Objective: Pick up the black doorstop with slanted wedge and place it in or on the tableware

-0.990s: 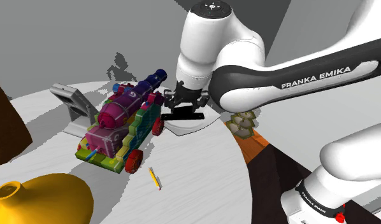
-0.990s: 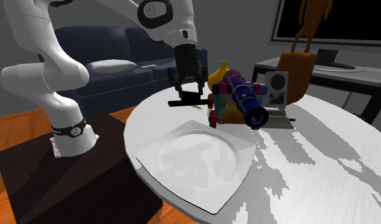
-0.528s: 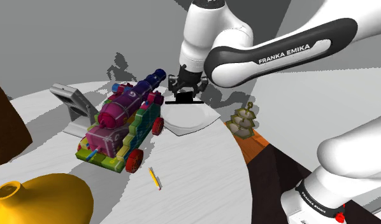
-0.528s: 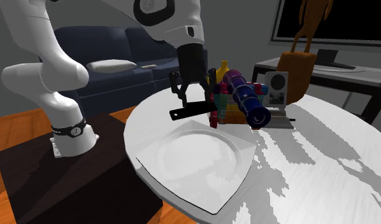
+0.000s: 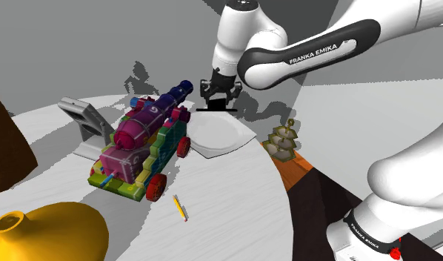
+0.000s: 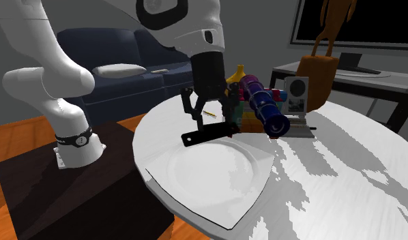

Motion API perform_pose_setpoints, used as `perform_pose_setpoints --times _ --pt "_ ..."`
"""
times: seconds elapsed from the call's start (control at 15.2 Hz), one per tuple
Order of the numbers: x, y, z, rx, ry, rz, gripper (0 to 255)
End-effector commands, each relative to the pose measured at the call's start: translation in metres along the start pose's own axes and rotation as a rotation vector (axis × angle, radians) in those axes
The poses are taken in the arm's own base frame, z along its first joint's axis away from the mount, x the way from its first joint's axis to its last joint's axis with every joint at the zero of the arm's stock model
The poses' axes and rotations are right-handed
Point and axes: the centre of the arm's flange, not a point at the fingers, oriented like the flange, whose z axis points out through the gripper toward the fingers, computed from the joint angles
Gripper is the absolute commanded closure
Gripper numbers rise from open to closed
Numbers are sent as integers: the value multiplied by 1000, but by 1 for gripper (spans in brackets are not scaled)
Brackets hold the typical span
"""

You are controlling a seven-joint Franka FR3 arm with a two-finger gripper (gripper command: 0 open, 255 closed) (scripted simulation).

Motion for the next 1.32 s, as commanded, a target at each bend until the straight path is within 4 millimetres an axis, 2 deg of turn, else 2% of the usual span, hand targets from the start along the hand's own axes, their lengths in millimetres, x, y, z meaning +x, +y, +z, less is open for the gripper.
perform_pose_setpoints --times 0.0,0.73,0.79,1.25 --pt "-2 0 10 0 1 -1 255" --pt "-24 -1 63 0 1 -1 255" --pt "-28 -1 73 0 1 -1 255" --pt "-28 -1 73 0 1 -1 255"
